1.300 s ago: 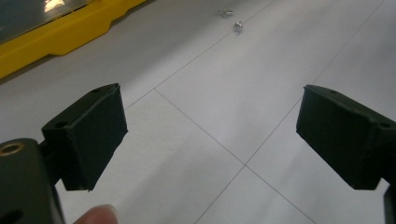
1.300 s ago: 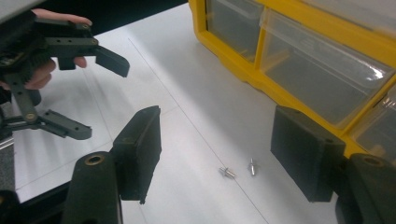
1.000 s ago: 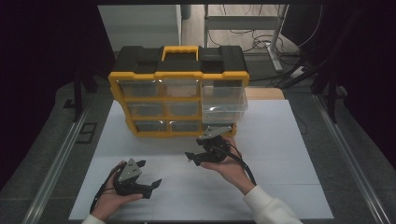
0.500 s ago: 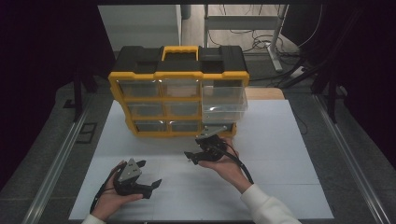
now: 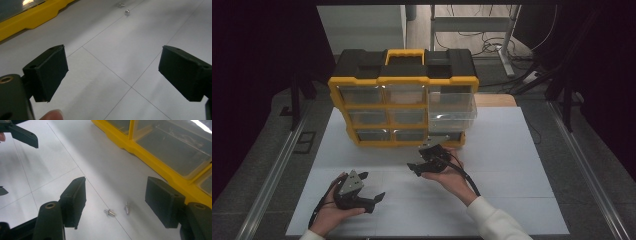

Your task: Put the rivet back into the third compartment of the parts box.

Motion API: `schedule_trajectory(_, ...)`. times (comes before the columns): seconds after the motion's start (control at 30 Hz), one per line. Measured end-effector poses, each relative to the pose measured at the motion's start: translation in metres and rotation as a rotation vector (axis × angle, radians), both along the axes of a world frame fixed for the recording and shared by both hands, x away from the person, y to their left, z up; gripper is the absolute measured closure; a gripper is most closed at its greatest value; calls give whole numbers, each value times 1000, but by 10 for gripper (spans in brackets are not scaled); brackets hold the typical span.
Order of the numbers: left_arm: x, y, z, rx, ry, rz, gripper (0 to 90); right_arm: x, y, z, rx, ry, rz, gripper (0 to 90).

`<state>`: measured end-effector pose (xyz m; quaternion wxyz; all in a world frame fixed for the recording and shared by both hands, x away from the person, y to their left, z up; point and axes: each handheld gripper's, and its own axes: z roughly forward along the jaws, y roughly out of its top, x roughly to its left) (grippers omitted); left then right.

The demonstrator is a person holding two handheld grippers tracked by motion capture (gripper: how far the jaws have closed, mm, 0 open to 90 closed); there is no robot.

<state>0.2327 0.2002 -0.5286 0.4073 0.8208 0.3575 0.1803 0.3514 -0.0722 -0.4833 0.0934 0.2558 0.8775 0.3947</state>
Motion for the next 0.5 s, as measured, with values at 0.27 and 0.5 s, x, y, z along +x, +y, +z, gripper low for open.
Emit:
schedule_trajectory(0.27, 0, 0, 0, 3, 1, 0, 92, 2, 3, -6, -22, -1, 7, 338)
schedule_trajectory(0.5, 0, 0, -1, 6, 1, -2, 93, 4, 2, -7, -29, 5, 2, 336)
